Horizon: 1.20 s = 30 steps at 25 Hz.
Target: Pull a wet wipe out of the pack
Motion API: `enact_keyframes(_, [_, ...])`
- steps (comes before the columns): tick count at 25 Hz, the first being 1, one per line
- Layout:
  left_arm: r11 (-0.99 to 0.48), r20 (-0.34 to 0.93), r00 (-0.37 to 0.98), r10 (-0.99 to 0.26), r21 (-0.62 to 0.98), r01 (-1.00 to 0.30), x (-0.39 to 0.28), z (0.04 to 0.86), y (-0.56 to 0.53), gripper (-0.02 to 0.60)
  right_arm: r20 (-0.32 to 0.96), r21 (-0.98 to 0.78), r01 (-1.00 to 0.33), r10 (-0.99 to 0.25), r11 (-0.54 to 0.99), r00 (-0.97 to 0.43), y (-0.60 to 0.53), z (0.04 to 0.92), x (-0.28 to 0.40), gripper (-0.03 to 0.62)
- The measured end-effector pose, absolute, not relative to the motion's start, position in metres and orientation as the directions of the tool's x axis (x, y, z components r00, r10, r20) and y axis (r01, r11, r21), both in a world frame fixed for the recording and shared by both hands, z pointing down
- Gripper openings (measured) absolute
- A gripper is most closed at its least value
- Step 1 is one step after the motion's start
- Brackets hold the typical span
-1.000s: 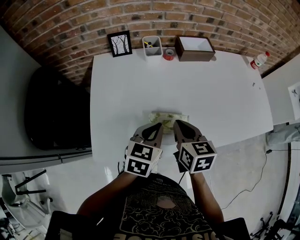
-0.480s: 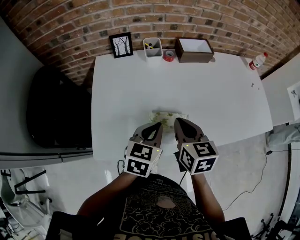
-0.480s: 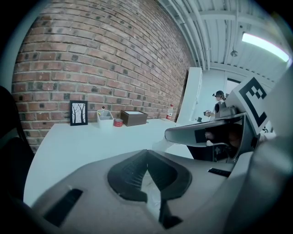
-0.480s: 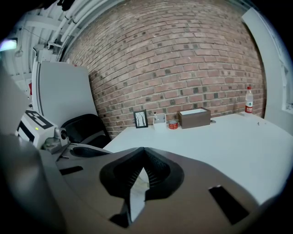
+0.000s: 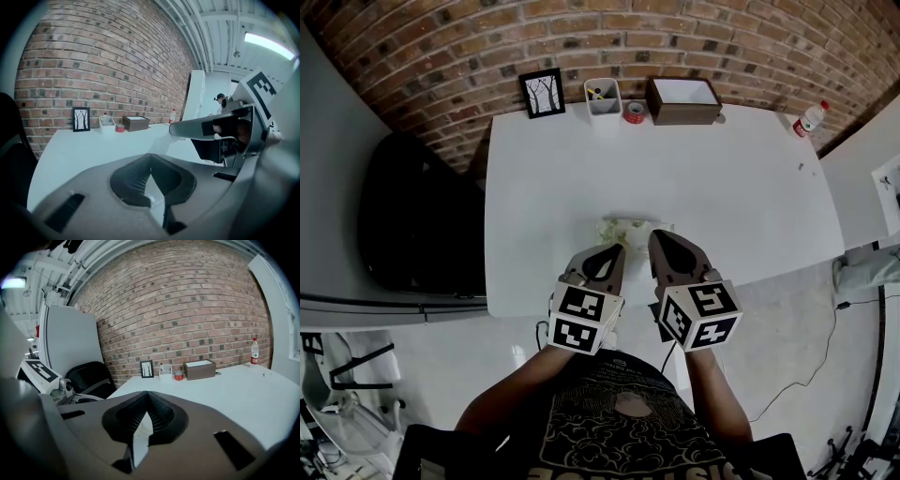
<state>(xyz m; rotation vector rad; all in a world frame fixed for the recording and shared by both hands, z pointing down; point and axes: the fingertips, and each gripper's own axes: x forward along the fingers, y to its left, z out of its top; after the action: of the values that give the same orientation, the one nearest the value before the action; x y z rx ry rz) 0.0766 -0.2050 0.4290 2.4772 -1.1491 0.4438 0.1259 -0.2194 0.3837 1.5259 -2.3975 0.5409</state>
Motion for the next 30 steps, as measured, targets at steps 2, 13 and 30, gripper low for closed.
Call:
enact_keyframes(2, [-0.598, 0.427, 0.616, -0.662, 0.196, -0.778, 0.077, 0.427, -0.200, 0.011, 0.387, -0.173, -0.905, -0.819, 0.388, -0.425, -0.215, 0.380, 0.126, 0.015])
enact_keyframes(13, [-0.596, 0.402, 0.609, -0.684, 0.173, -0.784, 0.075, 0.410, -0.177, 0.011, 0.342, -0.175, -0.903, -0.835, 0.393, -0.430, -0.184, 0.366, 0.126, 0.015])
enact_keyframes(30, [-0.615, 0.360, 0.628, -0.690, 0.164, -0.771, 0.091, 0.399, -0.137, 0.011, 0.361, -0.124, -0.909, -0.835, 0.398, -0.415, -0.130, 0.385, 0.126, 0.017])
